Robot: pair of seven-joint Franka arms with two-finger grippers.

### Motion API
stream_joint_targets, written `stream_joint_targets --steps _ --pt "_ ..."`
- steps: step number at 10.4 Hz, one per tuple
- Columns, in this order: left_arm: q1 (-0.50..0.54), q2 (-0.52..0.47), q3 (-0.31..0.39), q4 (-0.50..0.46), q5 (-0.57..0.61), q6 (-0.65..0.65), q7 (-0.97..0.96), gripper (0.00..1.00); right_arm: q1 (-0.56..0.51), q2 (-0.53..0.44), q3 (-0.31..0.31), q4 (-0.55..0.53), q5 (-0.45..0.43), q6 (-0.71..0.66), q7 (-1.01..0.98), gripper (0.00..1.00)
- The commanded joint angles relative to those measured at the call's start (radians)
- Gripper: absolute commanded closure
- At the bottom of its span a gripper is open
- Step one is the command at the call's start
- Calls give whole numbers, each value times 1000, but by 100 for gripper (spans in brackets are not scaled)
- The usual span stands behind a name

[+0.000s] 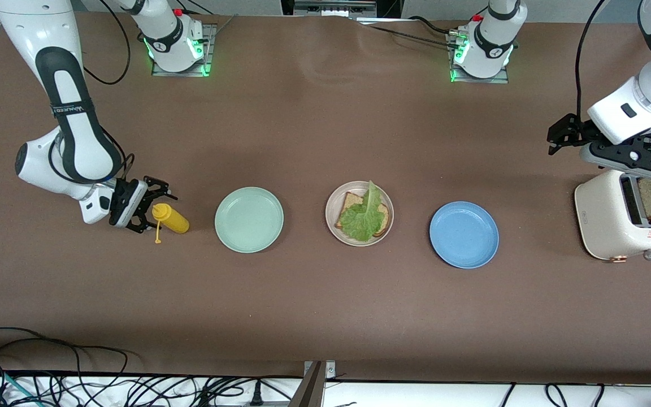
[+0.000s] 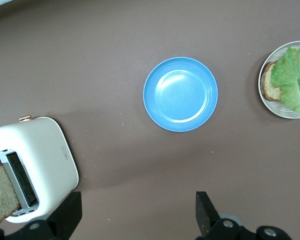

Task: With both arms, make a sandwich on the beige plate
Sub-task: 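Lower the right gripper and grasp the yellow squeeze bottle, then lift the yellow bottle and carry it over the beige plate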

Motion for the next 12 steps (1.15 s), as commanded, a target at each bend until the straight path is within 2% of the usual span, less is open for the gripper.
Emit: stream_joint_targets --steps 1,3,6,9,10,12 --pt "-4 10 1 27 -22 -17 -5 0 -1 35 14 33 30 2 -34 3" --pt "-3 8 2 27 -19 -17 -5 0 -1 42 15 40 40 1 -47 27" --pt "-4 8 1 27 -19 -17 -6 0 -1 51 17 40 46 1 -49 27" --pt "-4 10 1 47 -17 -17 -8 0 -1 52 37 48 54 2 -48 94" --pt "-4 11 1 47 -17 -17 -8 0 1 52 49 63 47 2 -43 100" --pt "-7 11 -1 47 -24 -17 -9 0 5 52 60 91 30 4 -18 100"
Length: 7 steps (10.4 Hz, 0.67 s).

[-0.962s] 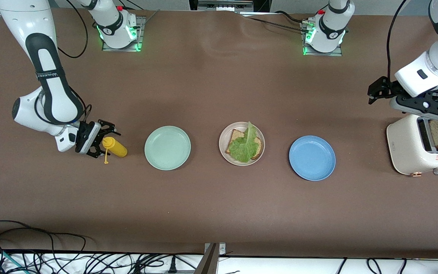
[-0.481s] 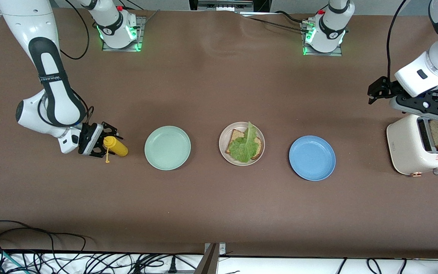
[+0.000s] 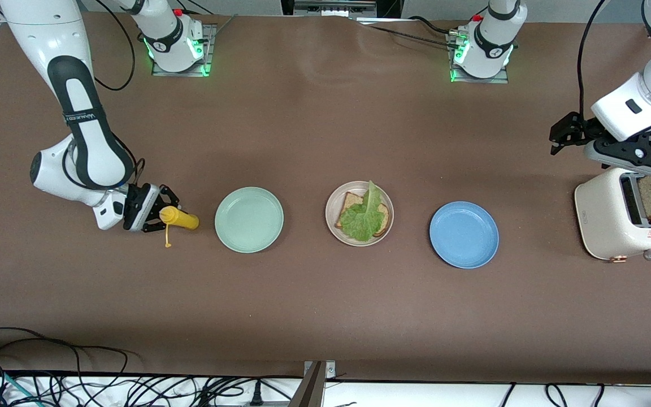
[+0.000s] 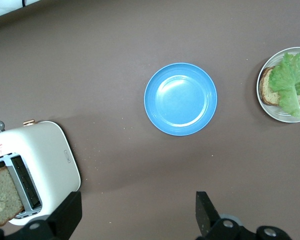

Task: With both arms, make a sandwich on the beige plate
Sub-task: 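Lift the yellow bottle and carry it over the beige plate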

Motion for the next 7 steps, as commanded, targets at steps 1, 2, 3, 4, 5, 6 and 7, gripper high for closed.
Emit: stream_joint_targets --steps 1,2,3,4,5,6,7 --pt "-8 11 -19 29 -22 -17 -11 0 3 10 22 59 -43 3 43 100" --pt "-6 10 -27 29 -22 -17 -37 0 4 3 29 76 -130 3 136 100" --pt "-6 8 -29 29 -22 -17 -51 0 4 -10 56 94 -209 1 239 100" --pt "-5 10 -26 29 -22 -17 -52 0 6 -17 64 109 -288 1 328 100" --pt "-3 10 -26 29 -22 -17 -52 0 13 -17 73 132 -358 -2 405 100" --pt "-3 10 -26 29 -22 -17 -52 0 18 -20 87 154 -422 -5 469 100" --pt "-3 10 -27 29 -21 -17 -52 0 36 -30 98 183 -517 -11 569 100"
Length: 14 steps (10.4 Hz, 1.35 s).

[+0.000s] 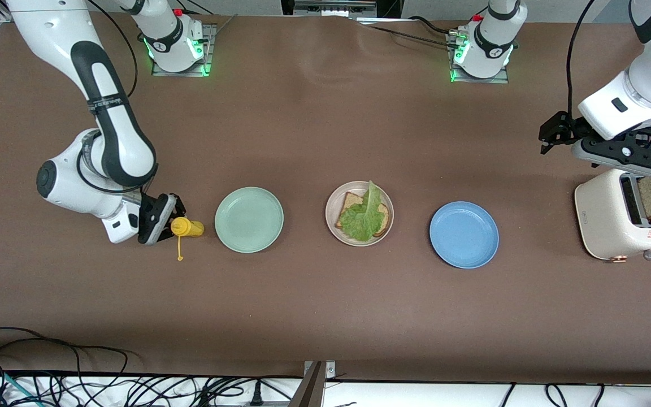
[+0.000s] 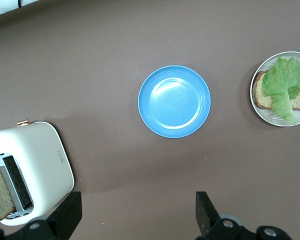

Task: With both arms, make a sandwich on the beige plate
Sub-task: 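Lift the yellow bottle and carry it over the beige plate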

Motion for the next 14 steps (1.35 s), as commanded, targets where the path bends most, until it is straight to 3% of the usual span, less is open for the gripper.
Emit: stream_joint_targets --steps 1,3,8,11,14 --pt "2 10 -1 28 -20 -17 -6 0 30 -24 24 55 -232 -21 250 100" --pt "1 10 -1 28 -22 -17 -6 0 53 -33 73 125 -348 -110 470 100" --pt "4 10 1 28 -22 -17 -6 0 215 -26 101 256 -540 -280 939 100" --pt "7 11 1 28 -23 -17 -6 0 376 -4 37 316 -571 -355 1122 100" --pt "1 8 -1 28 -23 -17 -6 0 490 75 0 461 -587 -484 1248 100"
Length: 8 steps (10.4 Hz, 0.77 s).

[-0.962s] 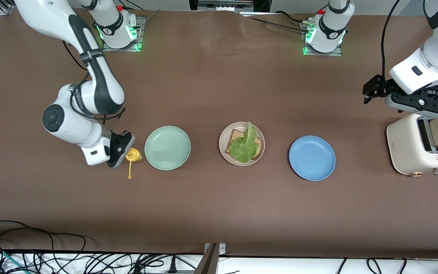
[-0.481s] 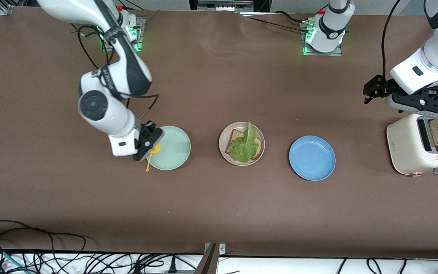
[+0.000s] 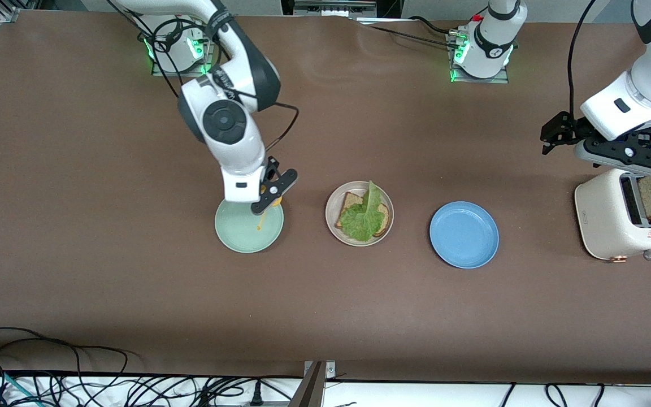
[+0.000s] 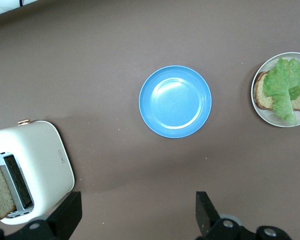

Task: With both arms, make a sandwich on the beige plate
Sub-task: 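Lift the yellow bottle and carry it over the beige plate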

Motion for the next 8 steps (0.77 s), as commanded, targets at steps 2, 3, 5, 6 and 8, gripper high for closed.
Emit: stream_joint_targets --steps 2,3,5,6,8 --pt "0 9 0 28 -23 -17 -4 0 143 123 -86 201 -26 -165 110 100" --pt "0 9 0 27 -23 -17 -2 0 185 155 -107 237 -26 -196 143 100" --pt "0 9 0 27 -23 -17 -4 0 261 240 -146 334 -26 -261 192 100" --pt "0 9 0 27 -23 -17 -2 0 286 287 -151 388 -26 -284 218 100" --pt "9 9 2 25 -22 -17 -1 0 318 335 -154 436 -25 -342 232 100"
